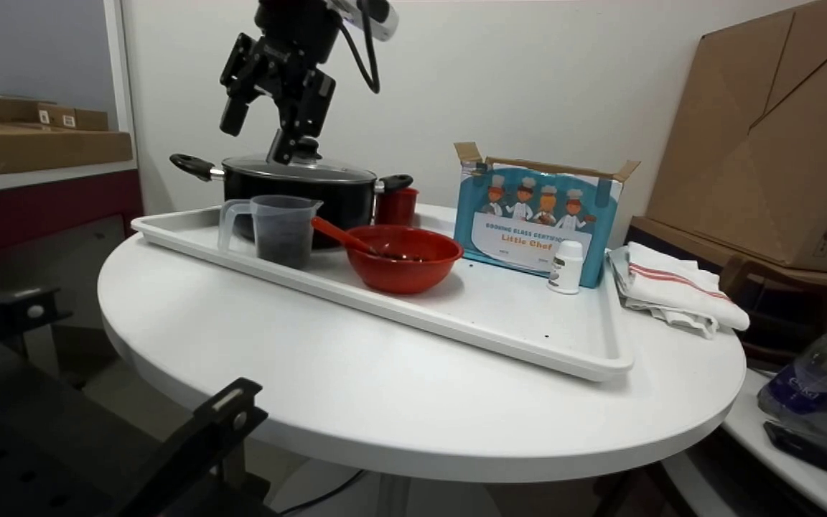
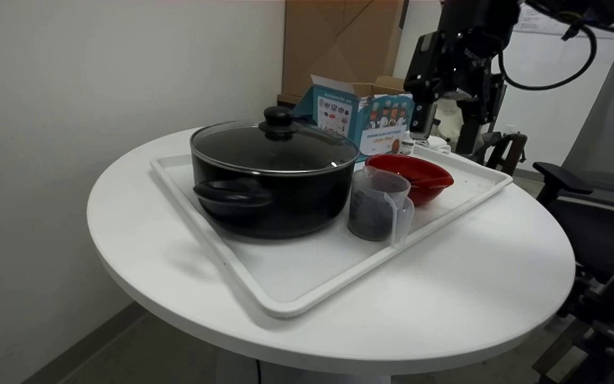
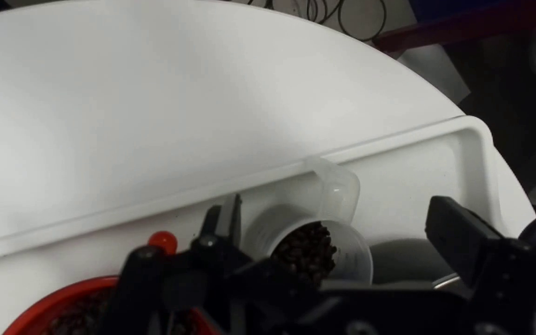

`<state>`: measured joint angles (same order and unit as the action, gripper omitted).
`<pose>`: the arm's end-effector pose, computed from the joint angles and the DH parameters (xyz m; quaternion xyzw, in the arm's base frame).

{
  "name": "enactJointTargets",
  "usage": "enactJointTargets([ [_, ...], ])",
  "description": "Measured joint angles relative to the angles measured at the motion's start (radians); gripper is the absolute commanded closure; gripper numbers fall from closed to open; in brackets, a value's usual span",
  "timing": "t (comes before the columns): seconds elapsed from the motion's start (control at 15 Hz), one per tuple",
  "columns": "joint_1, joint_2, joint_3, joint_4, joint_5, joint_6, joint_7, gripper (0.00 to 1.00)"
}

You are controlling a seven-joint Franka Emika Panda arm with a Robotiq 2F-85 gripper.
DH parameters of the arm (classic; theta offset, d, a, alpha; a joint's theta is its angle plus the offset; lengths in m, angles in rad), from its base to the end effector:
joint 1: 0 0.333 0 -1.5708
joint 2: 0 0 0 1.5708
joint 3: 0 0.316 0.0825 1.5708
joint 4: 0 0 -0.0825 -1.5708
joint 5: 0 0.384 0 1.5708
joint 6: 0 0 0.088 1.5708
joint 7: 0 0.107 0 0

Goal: Use the spoon to put some of the contents in the red bowl into the clear jug

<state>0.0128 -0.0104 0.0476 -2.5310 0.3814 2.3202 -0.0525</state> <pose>0.4345 0.0331 0.2639 -0.9835 0.0870 0.0987 0.1245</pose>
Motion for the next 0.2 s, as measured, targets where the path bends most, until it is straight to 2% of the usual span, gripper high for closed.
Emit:
enactJointTargets([
  [0.2,0.038,-0.134,0.027,-0.122,0.0,0.132,0.036,0.0],
])
